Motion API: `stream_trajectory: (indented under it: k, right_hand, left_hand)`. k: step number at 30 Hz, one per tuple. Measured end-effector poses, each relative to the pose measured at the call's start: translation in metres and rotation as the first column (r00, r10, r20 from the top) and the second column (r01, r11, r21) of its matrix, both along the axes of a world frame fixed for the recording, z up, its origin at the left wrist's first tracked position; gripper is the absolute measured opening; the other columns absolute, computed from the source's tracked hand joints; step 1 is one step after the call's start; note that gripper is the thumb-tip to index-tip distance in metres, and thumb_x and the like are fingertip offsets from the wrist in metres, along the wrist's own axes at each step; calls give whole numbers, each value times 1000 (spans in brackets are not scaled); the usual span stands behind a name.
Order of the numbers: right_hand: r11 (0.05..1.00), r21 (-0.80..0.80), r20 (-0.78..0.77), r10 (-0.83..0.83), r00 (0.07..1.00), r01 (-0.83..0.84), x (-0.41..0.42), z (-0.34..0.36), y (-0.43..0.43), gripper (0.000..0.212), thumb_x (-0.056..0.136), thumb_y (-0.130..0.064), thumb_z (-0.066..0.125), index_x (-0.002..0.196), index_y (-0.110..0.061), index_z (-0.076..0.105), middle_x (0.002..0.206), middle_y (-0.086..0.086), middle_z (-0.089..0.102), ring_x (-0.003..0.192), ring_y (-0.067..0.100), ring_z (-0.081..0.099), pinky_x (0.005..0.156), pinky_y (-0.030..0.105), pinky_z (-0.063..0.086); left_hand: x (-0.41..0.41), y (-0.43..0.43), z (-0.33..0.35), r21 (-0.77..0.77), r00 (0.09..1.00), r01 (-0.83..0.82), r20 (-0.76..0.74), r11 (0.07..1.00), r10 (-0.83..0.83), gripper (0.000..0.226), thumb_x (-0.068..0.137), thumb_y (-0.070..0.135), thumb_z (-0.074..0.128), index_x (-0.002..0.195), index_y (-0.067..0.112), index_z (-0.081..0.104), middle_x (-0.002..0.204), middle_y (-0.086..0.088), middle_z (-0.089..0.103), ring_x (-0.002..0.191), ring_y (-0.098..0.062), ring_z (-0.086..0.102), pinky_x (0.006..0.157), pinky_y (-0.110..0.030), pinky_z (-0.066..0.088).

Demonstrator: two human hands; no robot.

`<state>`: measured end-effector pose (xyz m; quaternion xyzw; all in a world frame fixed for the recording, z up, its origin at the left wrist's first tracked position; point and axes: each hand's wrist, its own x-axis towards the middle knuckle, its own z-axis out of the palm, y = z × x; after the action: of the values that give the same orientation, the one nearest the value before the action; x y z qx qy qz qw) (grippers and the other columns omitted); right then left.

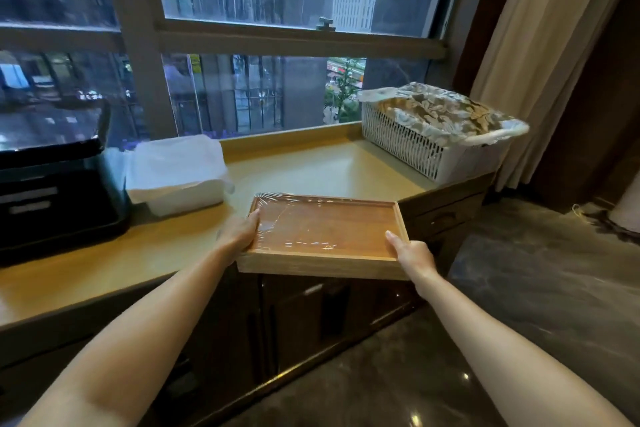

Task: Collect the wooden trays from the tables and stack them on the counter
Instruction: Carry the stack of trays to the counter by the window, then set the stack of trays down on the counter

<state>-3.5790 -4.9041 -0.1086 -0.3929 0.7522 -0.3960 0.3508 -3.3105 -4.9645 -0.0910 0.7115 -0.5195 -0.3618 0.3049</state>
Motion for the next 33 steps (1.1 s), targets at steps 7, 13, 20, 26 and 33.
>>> stream_trajectory:
  k: [7,13,20,26,33]
  right_hand:
    - [998,-5,17,66,998,-66,-33,18,-149,53,90,-42,51,114,4,59,102,13,59,91,22,50,77,29,38]
    - [988,34,80,146,986,-149,-46,3,-265,49,87,-40,56,108,3,64,104,13,61,92,25,51,80,30,37]
    - [944,102,78,307,949,-313,-49,-10,-412,33,84,-38,56,87,-6,60,86,6,55,80,23,50,70,28,37]
    - [904,162,91,384,919,-394,-52,-18,-512,30,87,-36,53,85,-7,52,86,7,52,60,12,44,51,24,33]
    - [873,250,123,401,908,-420,-46,-28,-574,51,90,-36,54,121,4,53,116,17,57,92,23,47,78,31,36]
  left_hand:
    - [-30,-124,4,18,986,-136,-92,991,137,57,98,37,38,123,-11,54,131,-25,55,120,-38,52,101,-37,41]
    - [-39,-206,-18,85,970,-211,-108,974,219,57,97,40,38,127,-7,53,137,-23,52,124,-35,50,104,-36,38]
    - [-42,-313,-50,124,929,-348,-83,929,360,61,95,47,35,129,1,55,139,-22,51,127,-35,48,110,-42,36]
    - [-57,-390,-51,166,871,-472,-61,866,487,60,95,46,37,123,-4,56,128,-23,56,117,-37,53,99,-40,41]
    - [-53,-452,-64,228,828,-540,-27,810,560,58,96,45,37,119,-4,57,127,-21,58,117,-36,54,100,-38,41]
